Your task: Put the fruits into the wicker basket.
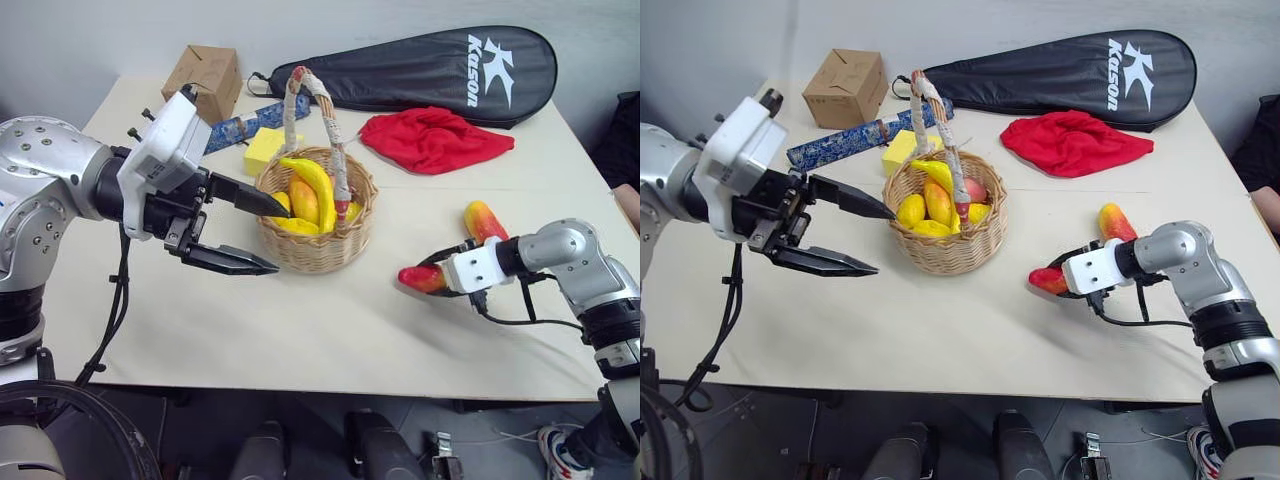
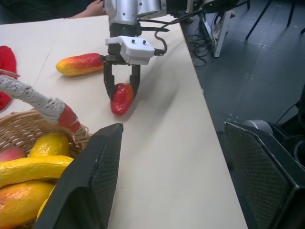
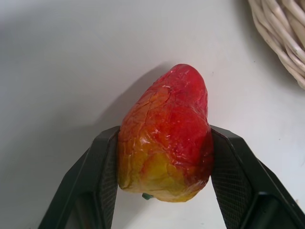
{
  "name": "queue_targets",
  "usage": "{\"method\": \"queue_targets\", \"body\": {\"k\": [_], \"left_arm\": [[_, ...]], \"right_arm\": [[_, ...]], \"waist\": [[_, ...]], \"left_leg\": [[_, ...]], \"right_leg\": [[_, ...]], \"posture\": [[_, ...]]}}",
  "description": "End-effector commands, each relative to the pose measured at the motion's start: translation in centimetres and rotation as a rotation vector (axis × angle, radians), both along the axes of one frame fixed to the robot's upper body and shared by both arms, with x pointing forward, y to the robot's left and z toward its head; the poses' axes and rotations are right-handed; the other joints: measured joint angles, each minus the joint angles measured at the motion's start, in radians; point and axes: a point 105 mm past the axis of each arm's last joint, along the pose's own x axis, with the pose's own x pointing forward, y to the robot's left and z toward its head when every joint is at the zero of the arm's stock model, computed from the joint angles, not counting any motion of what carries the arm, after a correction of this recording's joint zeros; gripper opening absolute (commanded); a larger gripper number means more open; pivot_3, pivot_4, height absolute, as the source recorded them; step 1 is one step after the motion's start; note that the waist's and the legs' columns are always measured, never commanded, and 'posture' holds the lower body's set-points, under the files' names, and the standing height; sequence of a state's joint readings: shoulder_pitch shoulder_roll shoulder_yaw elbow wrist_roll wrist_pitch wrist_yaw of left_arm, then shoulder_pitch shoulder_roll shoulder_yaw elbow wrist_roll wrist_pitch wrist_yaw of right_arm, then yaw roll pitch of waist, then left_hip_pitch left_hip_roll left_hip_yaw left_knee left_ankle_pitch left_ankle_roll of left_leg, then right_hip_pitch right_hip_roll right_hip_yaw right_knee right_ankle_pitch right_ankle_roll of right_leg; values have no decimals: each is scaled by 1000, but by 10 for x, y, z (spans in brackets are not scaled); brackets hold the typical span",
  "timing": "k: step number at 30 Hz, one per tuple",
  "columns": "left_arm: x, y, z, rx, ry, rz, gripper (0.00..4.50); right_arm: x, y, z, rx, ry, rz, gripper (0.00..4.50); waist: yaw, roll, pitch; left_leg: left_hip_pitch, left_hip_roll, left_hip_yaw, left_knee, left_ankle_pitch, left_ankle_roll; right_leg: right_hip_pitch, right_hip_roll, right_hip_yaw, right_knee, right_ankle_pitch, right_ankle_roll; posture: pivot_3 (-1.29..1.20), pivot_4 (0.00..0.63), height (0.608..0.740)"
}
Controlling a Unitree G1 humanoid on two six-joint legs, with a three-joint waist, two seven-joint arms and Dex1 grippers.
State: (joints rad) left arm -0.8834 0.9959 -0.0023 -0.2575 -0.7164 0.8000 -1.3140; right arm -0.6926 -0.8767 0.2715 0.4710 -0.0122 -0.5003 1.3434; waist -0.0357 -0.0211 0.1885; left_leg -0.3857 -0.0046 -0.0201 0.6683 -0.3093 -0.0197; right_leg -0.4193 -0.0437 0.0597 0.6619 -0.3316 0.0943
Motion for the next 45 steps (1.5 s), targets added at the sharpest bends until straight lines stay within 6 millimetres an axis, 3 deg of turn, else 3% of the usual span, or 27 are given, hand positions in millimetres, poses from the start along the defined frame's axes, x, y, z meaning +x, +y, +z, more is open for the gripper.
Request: {"method": "queue_targets", "body": {"k": [1,4,8,12,14,18,22,25,27,29,32,35,38,40,42,45], "left_arm": [[3,8,8,-38,-11,57,3886],[5,10,12,-63,-19,78,4500],[6,14,17,-77,-55,112,4500],[7,19,19,-86,-67,132,4500],[7,20,22,-91,-79,141,4500],[9,22,29,-113,-110,164,4500],[9,21,29,-112,-122,171,4500],[7,20,29,-115,-127,177,4500],[7,20,29,-117,-128,183,4500],[6,21,29,-119,-127,191,4500],[5,22,27,-118,-123,201,4500],[4,22,25,-125,-118,206,4500],[5,20,24,-134,-110,199,4500],[5,18,23,-138,-107,193,4500],[7,15,23,-142,-110,187,4500],[8,13,23,-147,-114,179,4500]], "right_arm": [[-6,-6,23,90,1,-39,2245],[-11,-2,46,239,50,-88,2245],[-2,14,96,454,45,-147,2245],[18,33,121,502,-15,-175,2245],[27,48,128,501,-42,-155,2245],[42,96,140,520,-64,-73,2245],[59,114,140,528,-82,-100,2245],[68,118,135,517,-88,-121,3260],[68,112,139,525,-95,-121,3867],[63,101,148,555,-81,-119,3867],[52,69,169,643,-42,-173,3867],[50,29,174,699,-29,-337,3867],[53,-15,158,737,11,-586,3867],[55,-32,147,743,24,-703,3867],[59,-59,125,720,17,-871,4229],[60,-77,106,713,24,-1007,4463]], "waist": [[2,0,0],[1,0,0],[-1,0,0],[-3,0,0],[-4,0,0],[-8,0,0],[-14,0,0],[-17,0,0],[-17,0,0],[-20,0,0],[-18,0,0],[-14,0,0],[-8,0,0],[-8,0,0],[-14,0,0],[-19,0,0]], "left_leg": [[0,0,0,0,0,0],[0,0,0,0,0,0],[0,0,0,1,0,0],[0,0,-1,0,0,0],[0,0,-1,0,0,0],[-4,0,1,0,1,-1],[-6,0,2,0,1,-2],[-7,-1,2,1,1,-2],[-7,-1,2,1,1,-2],[-7,0,2,1,1,-2],[-7,0,2,0,1,-2],[-8,0,1,0,1,-2],[-7,0,0,1,1,-1],[-6,0,1,1,-1,1],[-5,-1,4,1,-1,3],[-4,0,5,0,-1,3]], "right_leg": [[0,0,0,0,0,0],[0,0,0,1,0,0],[0,0,0,1,0,0],[-1,0,0,1,0,0],[-1,0,0,1,0,0],[-6,0,0,3,0,0],[-10,0,0,10,0,0],[-9,-2,0,10,0,0],[-9,-2,0,10,0,0],[-10,-1,0,10,0,0],[-10,-1,0,10,0,0],[-10,-2,0,9,0,0],[-9,-2,0,8,0,0],[-8,-2,0,8,0,0],[-9,-1,1,9,0,0],[-10,0,1,11,0,0]], "posture": [[0,150,740],[0,150,740],[0,150,740],[0,150,740],[0,150,740],[0,150,740],[0,150,740],[0,150,740],[0,150,740],[0,150,740],[0,150,740],[0,150,740],[0,150,740],[0,150,740],[0,150,740],[0,150,740]]}}
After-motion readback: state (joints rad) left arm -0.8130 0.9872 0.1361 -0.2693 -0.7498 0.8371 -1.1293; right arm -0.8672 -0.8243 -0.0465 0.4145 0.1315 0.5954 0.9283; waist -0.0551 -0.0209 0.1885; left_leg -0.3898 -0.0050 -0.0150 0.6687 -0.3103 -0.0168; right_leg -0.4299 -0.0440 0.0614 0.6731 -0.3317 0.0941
